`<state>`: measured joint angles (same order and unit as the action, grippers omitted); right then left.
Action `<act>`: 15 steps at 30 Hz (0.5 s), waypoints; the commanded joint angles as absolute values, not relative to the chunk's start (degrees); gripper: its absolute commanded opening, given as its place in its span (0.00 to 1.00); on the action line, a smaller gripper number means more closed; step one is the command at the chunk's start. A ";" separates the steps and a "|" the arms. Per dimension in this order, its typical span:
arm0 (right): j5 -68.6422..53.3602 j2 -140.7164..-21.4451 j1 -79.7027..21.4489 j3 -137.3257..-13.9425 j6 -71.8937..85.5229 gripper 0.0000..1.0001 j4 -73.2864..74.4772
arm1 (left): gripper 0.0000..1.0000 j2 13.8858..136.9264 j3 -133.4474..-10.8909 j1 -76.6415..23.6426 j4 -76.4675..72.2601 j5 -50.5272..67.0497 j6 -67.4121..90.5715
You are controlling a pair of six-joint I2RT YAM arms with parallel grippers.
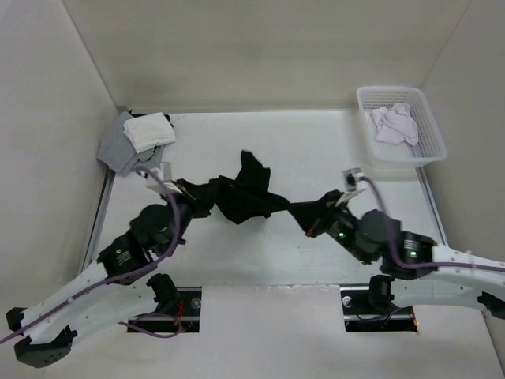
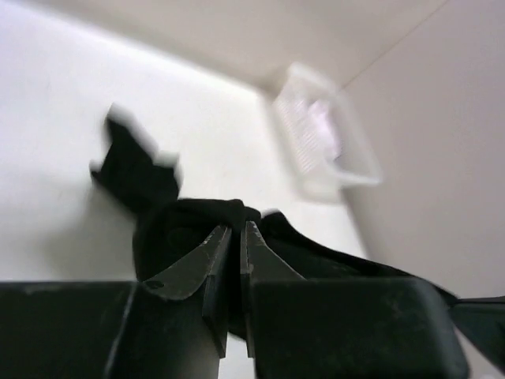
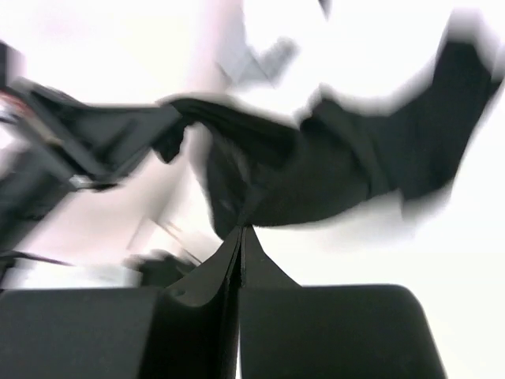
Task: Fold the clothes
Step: Flatten the tank top out
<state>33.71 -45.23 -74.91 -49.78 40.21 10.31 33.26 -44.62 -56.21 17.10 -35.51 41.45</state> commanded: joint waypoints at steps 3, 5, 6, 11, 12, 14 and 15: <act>46.66 -42.01 -82.73 -67.12 23.92 0.00 19.07 | 0.02 35.23 -58.87 -60.41 8.89 -36.56 29.98; 49.47 -43.59 -86.77 -72.40 20.23 0.00 18.55 | 0.02 38.13 -64.22 -63.66 6.34 -36.39 27.70; 50.53 -44.72 -89.92 -75.55 18.13 0.00 17.59 | 0.02 39.54 -67.64 -66.11 4.68 -36.30 25.86; 60.00 -51.67 -108.03 -87.35 0.22 0.00 7.85 | 0.02 42.45 -74.79 -77.28 -4.90 -40.59 17.60; 63.07 -52.64 -110.67 -88.23 -5.48 0.00 3.65 | 0.03 42.71 -74.88 -78.78 -6.57 -41.91 16.01; 65.47 -53.00 -110.35 -86.50 -13.42 0.00 -4.97 | 0.04 43.24 -74.18 -80.81 -10.70 -44.55 11.71; 65.48 -52.39 -108.08 -84.22 -15.97 0.00 -9.10 | 0.04 43.85 -73.14 -80.29 -13.68 -46.82 8.82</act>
